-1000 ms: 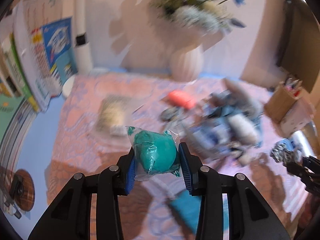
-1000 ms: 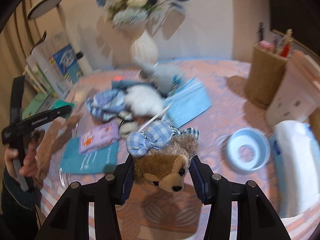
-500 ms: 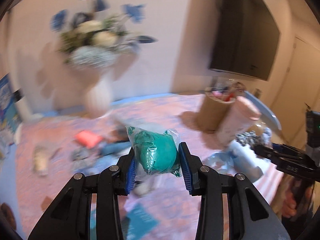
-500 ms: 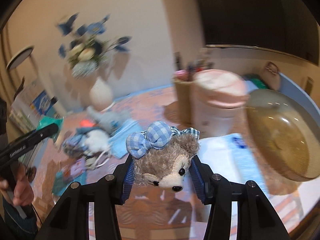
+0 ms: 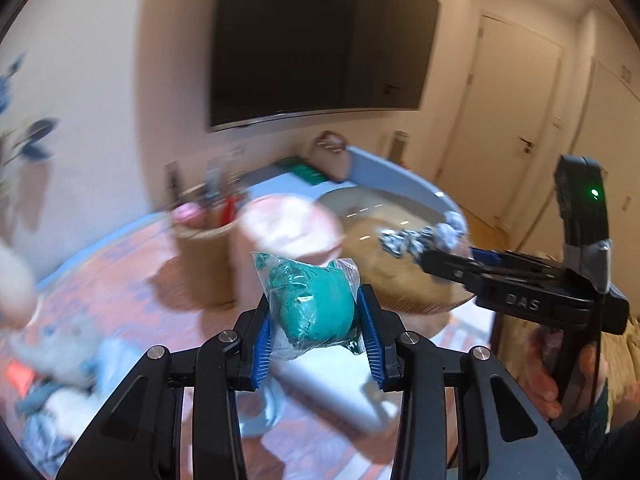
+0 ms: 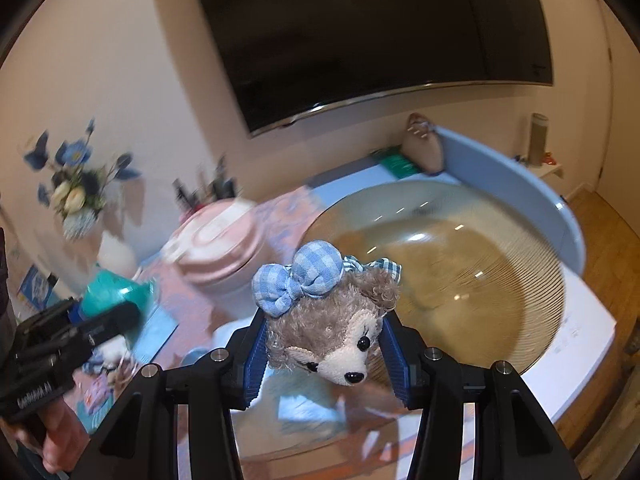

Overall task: Organize soft objects
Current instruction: 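Carry both items to the amber glass bowl and open both tools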

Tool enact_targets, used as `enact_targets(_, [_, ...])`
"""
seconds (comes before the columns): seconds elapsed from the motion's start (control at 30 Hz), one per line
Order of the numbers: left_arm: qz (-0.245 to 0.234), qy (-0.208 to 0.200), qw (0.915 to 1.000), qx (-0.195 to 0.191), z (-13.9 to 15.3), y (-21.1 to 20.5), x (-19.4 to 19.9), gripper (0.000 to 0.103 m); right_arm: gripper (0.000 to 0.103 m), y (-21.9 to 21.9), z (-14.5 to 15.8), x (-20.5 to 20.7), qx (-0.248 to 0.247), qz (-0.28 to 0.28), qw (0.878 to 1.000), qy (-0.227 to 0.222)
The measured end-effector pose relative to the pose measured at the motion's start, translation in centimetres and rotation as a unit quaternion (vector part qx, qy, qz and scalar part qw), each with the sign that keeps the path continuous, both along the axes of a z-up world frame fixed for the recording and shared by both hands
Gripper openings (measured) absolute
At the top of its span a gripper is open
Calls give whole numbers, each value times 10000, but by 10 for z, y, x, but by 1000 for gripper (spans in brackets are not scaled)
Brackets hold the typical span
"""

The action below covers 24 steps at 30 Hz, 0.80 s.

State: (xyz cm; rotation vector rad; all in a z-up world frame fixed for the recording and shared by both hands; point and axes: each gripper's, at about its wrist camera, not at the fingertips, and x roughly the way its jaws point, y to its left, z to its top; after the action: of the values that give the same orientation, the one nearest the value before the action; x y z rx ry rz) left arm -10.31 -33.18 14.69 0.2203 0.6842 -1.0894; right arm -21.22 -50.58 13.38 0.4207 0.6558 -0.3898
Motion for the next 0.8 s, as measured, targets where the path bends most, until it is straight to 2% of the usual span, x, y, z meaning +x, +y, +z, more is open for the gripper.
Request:
enact_targets(0.2, [-337, 2, 9994, -26, 4, -52, 0, 36, 50, -41, 10, -2, -121, -454, 9989, -70])
enact_targets(0.33, [-392, 153, 9991, 38, -2, -87, 4, 36, 50, -73, 2, 3, 71, -879, 9960, 124])
enact_targets(0.53, [-526, 255, 9982, 153, -10, -117, -3, 37, 52, -96, -15, 4, 494, -1061, 9928, 262])
enact_targets(0.6, [-500, 175, 9985, 158, -11, -123, -5, 45, 68, -102, -19, 2, 684, -1069, 9917, 208])
enact_targets(0.67, [-418, 108, 9987, 263, -13, -129, -5, 68, 69, -105, -20, -3, 786, -1101, 9907, 124])
enact_targets(0.73, [-463, 166, 9986, 171, -13, -127, -5, 74, 69, -106, -20, -9, 767, -1152, 9903, 116])
enact_targets(0.8, [-516, 255, 9983, 113, -10, -122, -5, 74, 69, -107, -18, -13, 793, -1168, 9900, 75])
